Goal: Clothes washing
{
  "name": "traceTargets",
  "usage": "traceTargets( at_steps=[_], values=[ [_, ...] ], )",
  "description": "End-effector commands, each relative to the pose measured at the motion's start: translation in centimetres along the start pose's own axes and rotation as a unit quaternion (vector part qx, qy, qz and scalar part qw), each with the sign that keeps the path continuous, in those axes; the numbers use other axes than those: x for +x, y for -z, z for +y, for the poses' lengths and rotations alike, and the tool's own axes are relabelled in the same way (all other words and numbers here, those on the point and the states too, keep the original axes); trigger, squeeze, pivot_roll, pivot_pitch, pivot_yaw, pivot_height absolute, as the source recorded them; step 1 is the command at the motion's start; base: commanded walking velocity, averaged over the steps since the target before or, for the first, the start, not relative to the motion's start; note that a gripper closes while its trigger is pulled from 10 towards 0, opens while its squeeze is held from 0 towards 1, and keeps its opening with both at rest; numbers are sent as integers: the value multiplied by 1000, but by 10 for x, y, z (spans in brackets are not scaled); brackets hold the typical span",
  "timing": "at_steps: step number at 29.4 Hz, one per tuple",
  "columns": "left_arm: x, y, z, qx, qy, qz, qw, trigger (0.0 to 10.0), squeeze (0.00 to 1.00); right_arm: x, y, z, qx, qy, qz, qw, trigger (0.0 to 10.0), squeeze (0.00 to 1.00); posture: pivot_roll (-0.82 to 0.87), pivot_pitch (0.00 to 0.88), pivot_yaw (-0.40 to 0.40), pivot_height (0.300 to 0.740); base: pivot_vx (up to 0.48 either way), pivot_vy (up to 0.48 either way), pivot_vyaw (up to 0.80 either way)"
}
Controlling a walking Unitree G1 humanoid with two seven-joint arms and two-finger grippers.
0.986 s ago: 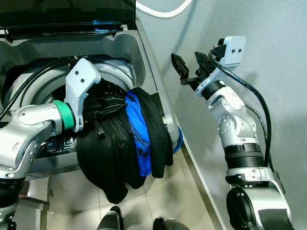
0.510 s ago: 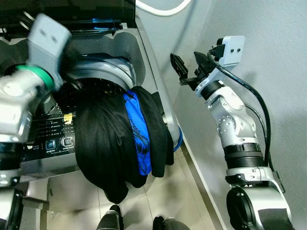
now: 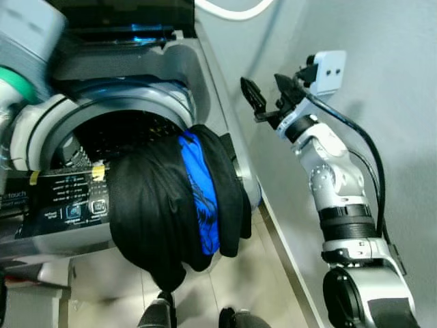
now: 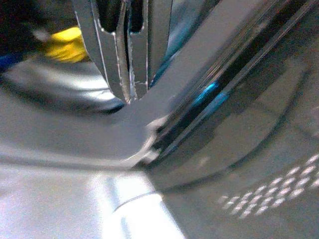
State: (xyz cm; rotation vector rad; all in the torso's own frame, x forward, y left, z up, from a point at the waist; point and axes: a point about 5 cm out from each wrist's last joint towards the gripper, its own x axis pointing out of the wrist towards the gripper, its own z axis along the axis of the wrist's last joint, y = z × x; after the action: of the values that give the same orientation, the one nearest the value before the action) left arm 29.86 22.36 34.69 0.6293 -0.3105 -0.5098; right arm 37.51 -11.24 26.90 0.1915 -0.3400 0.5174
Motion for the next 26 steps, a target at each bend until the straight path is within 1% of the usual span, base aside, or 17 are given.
traceTargets(
  at_steps=[1, 2, 3, 5, 6, 8, 9, 10, 11, 12, 13, 14, 15, 16, 20, 24, 26],
  values=[
    [-7, -15, -13, -12, 60, -23, 998, 10000, 0, -3, 3, 0, 4, -4, 2, 1000, 10000, 0, 130, 148, -24, 740, 0, 0, 0],
    [-11, -20, -23, -20, 91, -29, 995, 10000, 0, -3, 4, 2, 6, -8, 2, 1000, 10000, 0, 134, 147, -24, 740, 0, 0, 0],
    [-11, -20, -23, -20, 91, -29, 995, 10000, 0, -3, 4, 2, 6, -8, 2, 1000, 10000, 0, 134, 147, -24, 740, 0, 0, 0],
    [-12, -21, -31, -22, 106, -29, 994, 10000, 0, -2, 5, 3, 9, -10, 2, 1000, 10000, 0, 137, 146, -25, 740, 0, 0, 0],
    [-11, -17, -39, -23, 103, -21, 994, 10000, 122, -1, 7, 7, 13, -13, 3, 1000, 10000, 0, 142, 145, -25, 740, 0, 0, 0],
    [-10, -12, -48, -24, 100, -13, 995, 10000, 122, 0, 10, 11, 18, -17, 3, 1000, 10000, 0, 142, 145, -25, 740, 0, 0, 0],
    [-7, -9, -55, -24, 92, -8, 995, 10000, 1000, 1, 12, 16, 22, -22, 4, 1000, 10000, 0, 142, 143, -30, 740, 0, 0, 0],
    [-7, -8, -59, -25, 91, -4, 996, 10000, 1000, 1, 13, 19, 25, -25, 5, 999, 10000, 0, 141, 142, -30, 740, 0, 0, 0],
    [-7, -8, -59, -25, 91, -4, 996, 10000, 1000, 1, 13, 19, 25, -25, 5, 999, 10000, 0, 141, 142, -30, 740, 0, 0, 0],
    [-6, -8, -66, -26, 86, 2, 996, 10000, 1000, 2, 15, 25, 31, -35, 6, 999, 10000, 0, 141, 141, -30, 740, 0, 0, 0],
    [-6, -8, -68, -29, 86, 4, 996, 10000, 1000, 3, 15, 26, 32, -37, 6, 999, 10000, 0, 141, 141, -30, 740, 0, 0, 0],
    [-6, -8, -68, -29, 86, 4, 996, 10000, 1000, 3, 15, 26, 32, -37, 6, 999, 10000, 0, 141, 141, -30, 740, 0, 0, 0],
    [-10, -14, -72, -43, 98, 4, 994, 10000, 1000, 2, 15, 27, 33, -39, 7, 999, 10000, 0, 141, 140, -29, 740, 0, 0, 0],
    [-12, -15, -74, -46, 102, 4, 994, 10000, 1000, 2, 15, 27, 33, -40, 7, 999, 10000, 0, 141, 140, -29, 740, 0, 0, 0],
    [-18, -19, -81, -51, 120, 8, 992, 10000, 1000, 2, 16, 26, 33, -37, 8, 999, 10000, 0, 147, 140, -28, 740, 0, 0, 0],
    [-26, -18, -103, -82, 157, 19, 984, 10000, 1000, 2, 18, 26, 36, -36, 9, 999, 10000, 0, 159, 144, -29, 740, 0, 0, 0],
    [-26, -17, -107, -87, 161, 20, 983, 10000, 1000, 2, 18, 26, 36, -37, 9, 999, 10000, 0, 159, 144, -29, 740, 0, 0, 0]
  ],
)
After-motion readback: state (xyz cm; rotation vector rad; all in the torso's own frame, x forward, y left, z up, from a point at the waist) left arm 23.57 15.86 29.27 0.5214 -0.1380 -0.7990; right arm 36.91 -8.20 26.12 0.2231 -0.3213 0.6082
